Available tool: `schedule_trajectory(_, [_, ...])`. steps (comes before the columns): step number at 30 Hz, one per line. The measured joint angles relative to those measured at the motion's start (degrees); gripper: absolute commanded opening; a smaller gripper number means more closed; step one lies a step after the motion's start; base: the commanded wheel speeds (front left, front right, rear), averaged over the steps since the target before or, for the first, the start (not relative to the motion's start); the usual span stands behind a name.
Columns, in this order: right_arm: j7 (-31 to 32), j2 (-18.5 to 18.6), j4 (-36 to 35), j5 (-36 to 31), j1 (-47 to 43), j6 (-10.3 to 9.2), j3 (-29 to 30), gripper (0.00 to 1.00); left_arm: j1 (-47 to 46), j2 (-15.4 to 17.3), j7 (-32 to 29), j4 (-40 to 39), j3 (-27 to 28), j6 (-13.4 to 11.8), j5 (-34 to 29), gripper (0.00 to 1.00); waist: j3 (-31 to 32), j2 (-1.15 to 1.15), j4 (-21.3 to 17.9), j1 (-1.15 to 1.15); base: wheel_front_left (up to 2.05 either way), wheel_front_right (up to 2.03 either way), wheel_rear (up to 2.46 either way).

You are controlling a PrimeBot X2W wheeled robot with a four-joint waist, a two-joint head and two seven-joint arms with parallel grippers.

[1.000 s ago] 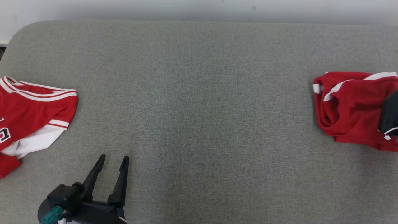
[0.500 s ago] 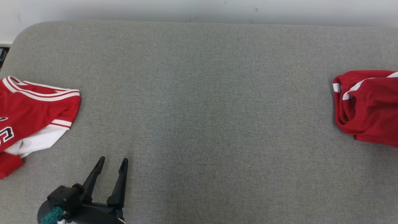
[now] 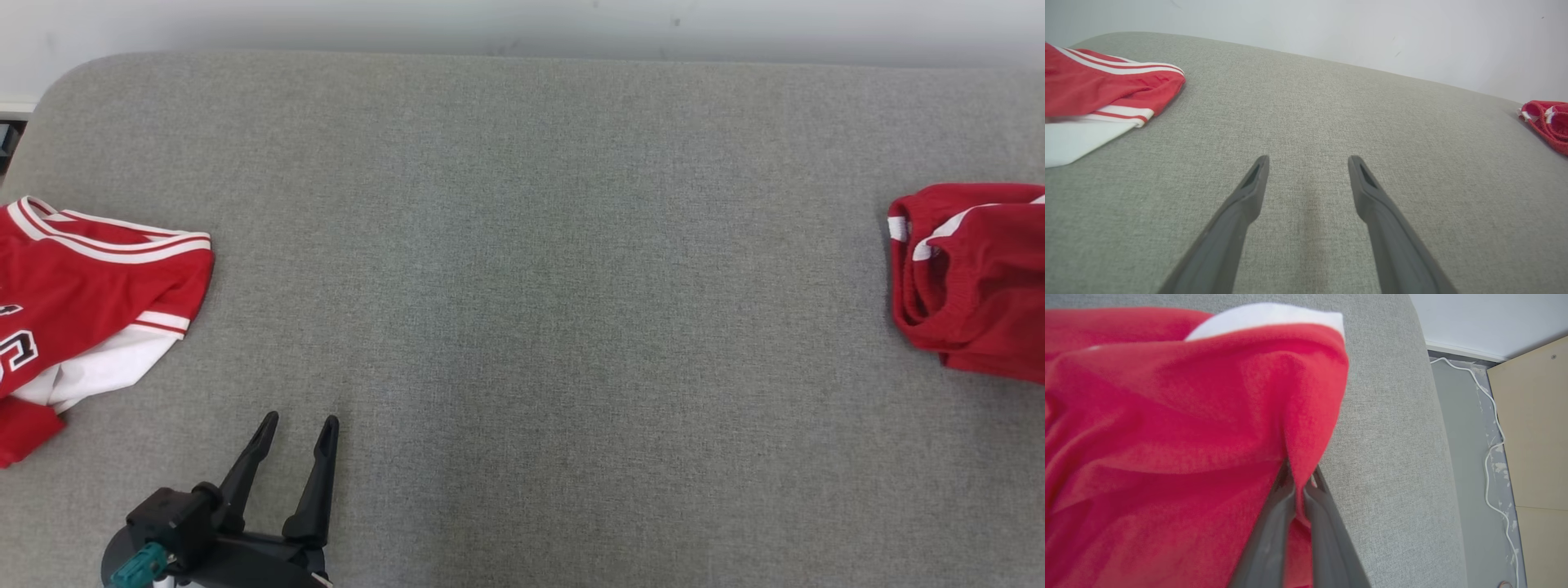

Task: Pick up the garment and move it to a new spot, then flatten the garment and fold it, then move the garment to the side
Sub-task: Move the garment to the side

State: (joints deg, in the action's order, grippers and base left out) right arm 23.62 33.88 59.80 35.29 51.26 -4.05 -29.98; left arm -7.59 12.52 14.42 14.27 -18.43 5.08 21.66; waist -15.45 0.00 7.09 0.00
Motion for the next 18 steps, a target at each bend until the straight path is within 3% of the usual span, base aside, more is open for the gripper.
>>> schedule_trajectory(1, [0.0,0.1,0.0,-0.1,0.0,0.0,0.0,0.0,0.0,0.0,0.0,0.1,0.0,0.0,0.0,1.0,0.0,0.0,0.1,0.0,0.0,0.0,0.0])
schedule_trajectory(2, [0.0,0.1,0.1,-0.1,0.0,-0.03,-0.1,0.17,0.0,-0.1,0.0,0.1,0.0,0.0,0.0,1.0,0.0,0.0,0.1,0.0,0.0,0.0,0.0])
schedule_trajectory(4, [0.0,0.3,1.2,-0.2,0.1,-0.21,-0.3,1.0,0.0,-0.5,0.0,0.9,0.0,0.0,0.0,1.0,0.4,0.0,0.3,0.0,0.0,0.0,0.0])
schedule_trajectory(11, [-0.3,0.2,1.5,-0.9,0.1,-0.47,-1.1,1.0,0.0,-1.0,0.0,2.1,0.3,0.0,0.0,1.0,2.2,0.0,0.2,0.0,0.0,0.0,0.0])
schedule_trajectory(18, [-4.8,-1.1,0.3,0.4,0.8,2.71,0.1,1.0,0.3,-1.9,0.0,3.9,0.5,-0.1,0.0,1.0,5.7,0.0,-0.4,0.0,0.0,0.0,0.0])
